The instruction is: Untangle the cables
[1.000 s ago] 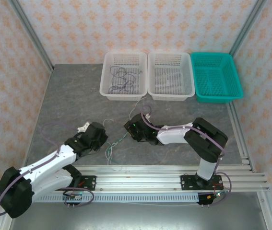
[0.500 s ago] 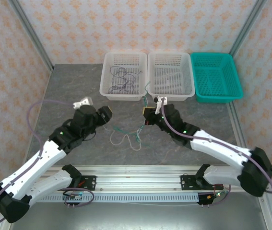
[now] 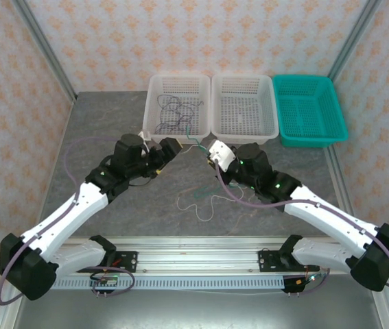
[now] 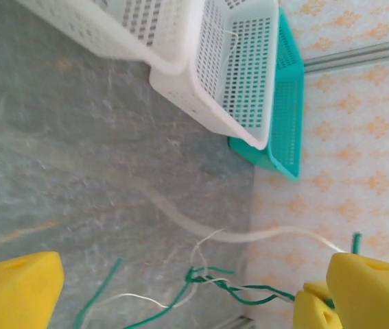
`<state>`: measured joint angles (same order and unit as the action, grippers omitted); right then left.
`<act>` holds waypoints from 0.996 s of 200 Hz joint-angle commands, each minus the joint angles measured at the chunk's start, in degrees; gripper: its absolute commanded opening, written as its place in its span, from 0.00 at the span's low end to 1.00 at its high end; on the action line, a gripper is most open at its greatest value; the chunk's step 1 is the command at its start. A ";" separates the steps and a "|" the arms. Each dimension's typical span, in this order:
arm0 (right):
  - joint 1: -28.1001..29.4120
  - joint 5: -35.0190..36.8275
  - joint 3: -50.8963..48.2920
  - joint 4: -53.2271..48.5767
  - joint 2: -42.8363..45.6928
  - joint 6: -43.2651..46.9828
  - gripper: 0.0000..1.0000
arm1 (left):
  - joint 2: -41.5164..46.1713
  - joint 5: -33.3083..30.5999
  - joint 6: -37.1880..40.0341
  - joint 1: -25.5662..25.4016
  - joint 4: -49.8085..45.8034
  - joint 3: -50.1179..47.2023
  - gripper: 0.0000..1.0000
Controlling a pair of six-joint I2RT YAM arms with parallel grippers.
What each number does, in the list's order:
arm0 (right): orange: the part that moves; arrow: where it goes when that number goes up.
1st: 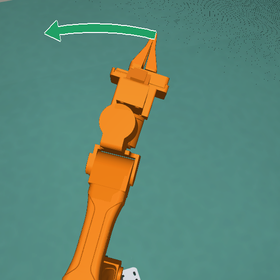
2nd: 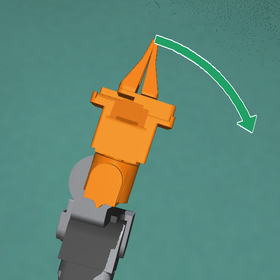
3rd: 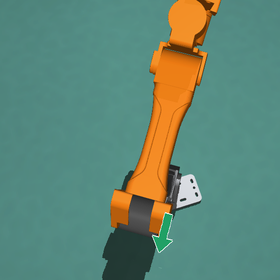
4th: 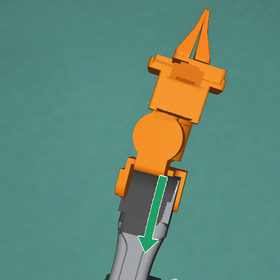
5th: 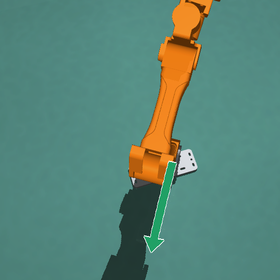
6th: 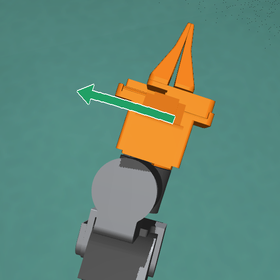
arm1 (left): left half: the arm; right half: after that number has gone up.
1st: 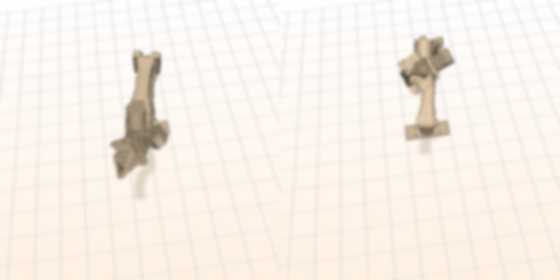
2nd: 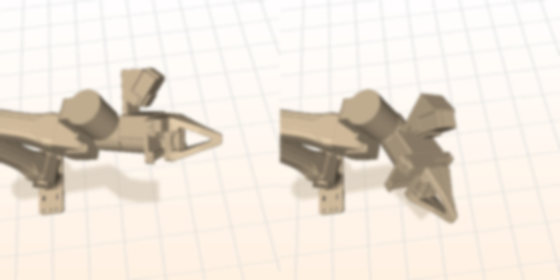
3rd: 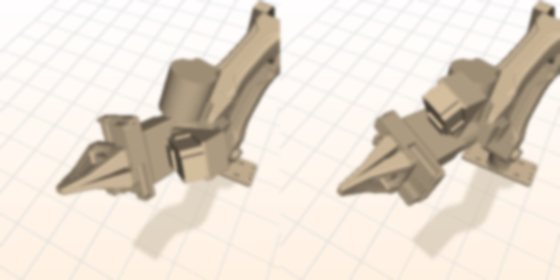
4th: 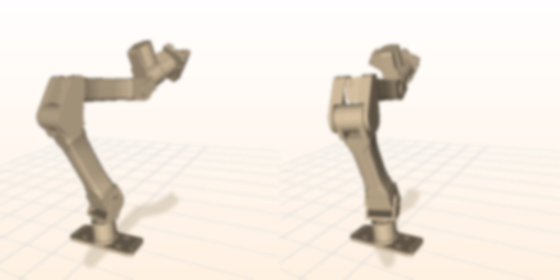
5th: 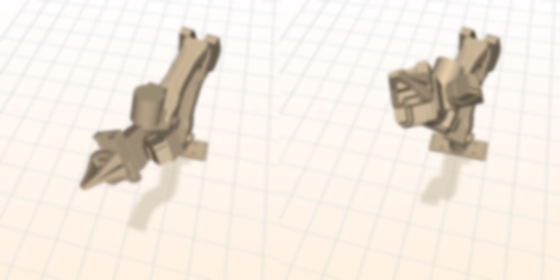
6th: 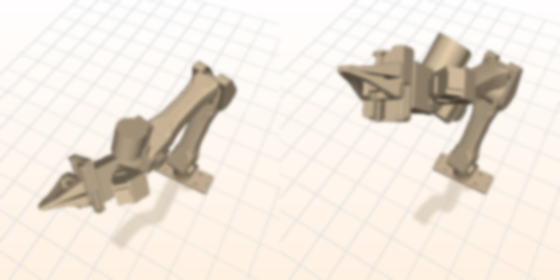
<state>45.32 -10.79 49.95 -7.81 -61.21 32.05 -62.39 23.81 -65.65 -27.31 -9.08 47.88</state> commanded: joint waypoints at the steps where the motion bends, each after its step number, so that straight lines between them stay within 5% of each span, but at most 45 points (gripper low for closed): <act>1: -0.06 -3.91 -2.12 5.18 1.14 -0.57 0.00 | -1.41 4.94 -19.04 0.59 20.54 -6.01 0.99; 53: -0.06 -7.88 -4.34 6.70 2.05 -3.09 0.00 | -7.82 5.74 -31.15 0.77 39.75 -8.79 0.99; 78: -0.06 -6.01 -6.04 8.66 3.34 -4.16 0.00 | -7.40 6.46 -28.30 1.16 36.19 -6.55 0.98; 96: -0.06 -3.07 -6.27 10.01 4.18 -6.62 0.00 | -3.48 5.98 -13.69 3.15 20.59 -2.98 0.97; 122: -0.87 -2.14 -5.70 9.67 5.22 -11.10 0.00 | 7.60 -10.92 22.08 2.38 -5.91 3.85 0.96; 140: -1.96 -4.75 -5.66 9.83 5.79 -13.91 0.00 | 12.50 -13.23 39.94 1.87 -7.29 2.20 0.96; 155: -2.96 -7.14 -4.95 9.29 5.76 -15.54 0.00 | 14.44 -7.69 51.51 1.63 -5.27 0.22 0.97; 199: -4.16 -15.16 0.38 3.62 4.28 -17.11 0.00 | 11.47 -4.11 68.66 -3.39 -5.77 0.38 0.93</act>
<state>41.39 -19.64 45.91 -2.22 -56.69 17.10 -48.03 18.33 -14.96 -28.42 -11.33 49.41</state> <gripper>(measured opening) 0.051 0.954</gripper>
